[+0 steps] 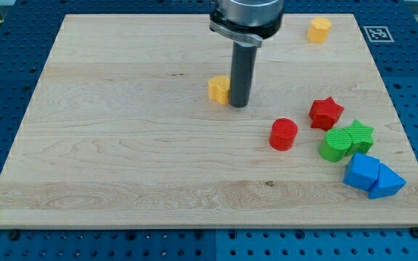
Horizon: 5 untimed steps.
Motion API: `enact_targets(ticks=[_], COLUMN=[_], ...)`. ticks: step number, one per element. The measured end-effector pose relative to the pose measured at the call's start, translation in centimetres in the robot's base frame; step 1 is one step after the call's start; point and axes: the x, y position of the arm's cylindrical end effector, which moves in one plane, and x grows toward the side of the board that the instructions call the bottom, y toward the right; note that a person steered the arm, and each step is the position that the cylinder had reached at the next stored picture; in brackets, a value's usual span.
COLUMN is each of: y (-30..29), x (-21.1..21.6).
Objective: Move yellow heart towards top center
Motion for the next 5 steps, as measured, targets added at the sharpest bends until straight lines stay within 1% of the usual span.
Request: enact_targets(ticks=[1,2,3,4,5], y=[-1.8,-6.4,-8.6,-5.9,-1.8], x=[0.7,1.0,-0.5,-0.7,-1.3])
